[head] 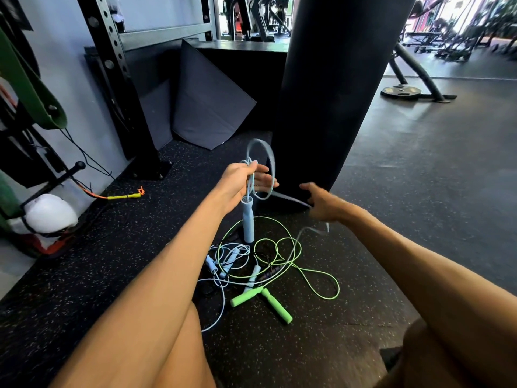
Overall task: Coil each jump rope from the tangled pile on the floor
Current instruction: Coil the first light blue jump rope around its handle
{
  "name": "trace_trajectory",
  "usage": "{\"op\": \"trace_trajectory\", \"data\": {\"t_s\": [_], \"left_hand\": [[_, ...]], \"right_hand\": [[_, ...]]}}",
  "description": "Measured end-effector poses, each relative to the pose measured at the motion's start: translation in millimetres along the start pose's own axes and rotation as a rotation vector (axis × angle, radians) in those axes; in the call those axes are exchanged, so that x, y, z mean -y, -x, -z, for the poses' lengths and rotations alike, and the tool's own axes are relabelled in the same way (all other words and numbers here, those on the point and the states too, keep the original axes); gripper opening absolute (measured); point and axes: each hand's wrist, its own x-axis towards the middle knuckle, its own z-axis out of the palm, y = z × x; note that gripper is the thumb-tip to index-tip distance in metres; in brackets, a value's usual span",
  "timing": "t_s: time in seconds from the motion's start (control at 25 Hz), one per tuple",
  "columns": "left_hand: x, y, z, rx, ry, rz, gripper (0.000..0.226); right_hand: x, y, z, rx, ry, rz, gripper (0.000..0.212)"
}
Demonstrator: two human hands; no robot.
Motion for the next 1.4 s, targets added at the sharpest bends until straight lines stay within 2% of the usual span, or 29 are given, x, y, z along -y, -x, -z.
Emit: {"op": "trace_trajectory", "data": {"t_s": [0.08,0.12,0.28,0.36,0.4,0.48,0.6,0.68,0.72,0.76,0.88,0.92,1.0,1.08,1.2,1.28,1.4], "left_hand": [[0,-2,2,-0.001,-0.004,-0.004,0.032],[-1,-1,2,0.01,-0.032,0.007,0.032],[0,4,-1,0.076,-0.215,0.032,0.033],[2,4,-1,0.11,-0.292,0.049,0.035],[4,3,0,0.11,-0.312,0.061,0.036],[6,0,2,0.063,-0.335,0.08,0.038],[10,-5,4,-0.088,-0.403,0.068,0.041],[11,-6,7,-0.13,-0.45,0.069,0.038],[11,-6,8,-0.107,-0.47,0.085,0.038],[11,-4,7,-0.056,-0.492,0.113,0.038],[9,6,0,0.162,-0.56,0.22,0.04],[8,9,-3,0.23,-0.559,0.242,0.041],[5,12,-7,0.331,-0.528,0.263,0.042],[4,12,-8,0.4,-0.487,0.278,0.044],[6,7,-6,0.465,-0.338,0.263,0.042],[6,1,-4,0.456,-0.148,0.224,0.038],[4,-3,-4,0.326,0.121,0.147,0.035]], "right_hand": [[-1,4,-5,0.216,0.23,-0.031,0.088],[-2,4,-8,0.217,0.249,-0.031,0.092],[7,0,-7,-0.122,0.005,0.0,0.085],[11,-3,-3,-0.147,-0.094,0.0,0.067],[12,-1,0,-0.07,-0.101,-0.016,0.053],[14,7,2,0.216,-0.059,-0.13,0.026],[12,22,2,0.662,-0.128,-0.275,0.031],[19,28,4,0.828,-0.342,-0.246,0.035],[23,28,6,0.821,-0.447,-0.202,0.035],[28,27,7,0.733,-0.503,-0.142,0.032],[36,19,0,0.164,-0.438,0.001,0.013],[35,14,-4,0.027,-0.386,0.011,0.02],[30,7,-9,-0.105,-0.285,0.029,0.036],[28,4,-10,-0.188,-0.16,0.078,0.036],[28,-3,-11,-0.231,-0.027,0.15,0.01],[29,-4,-13,-0.176,-0.057,0.149,0.015],[34,8,-13,0.019,-0.271,0.092,0.014]]}}
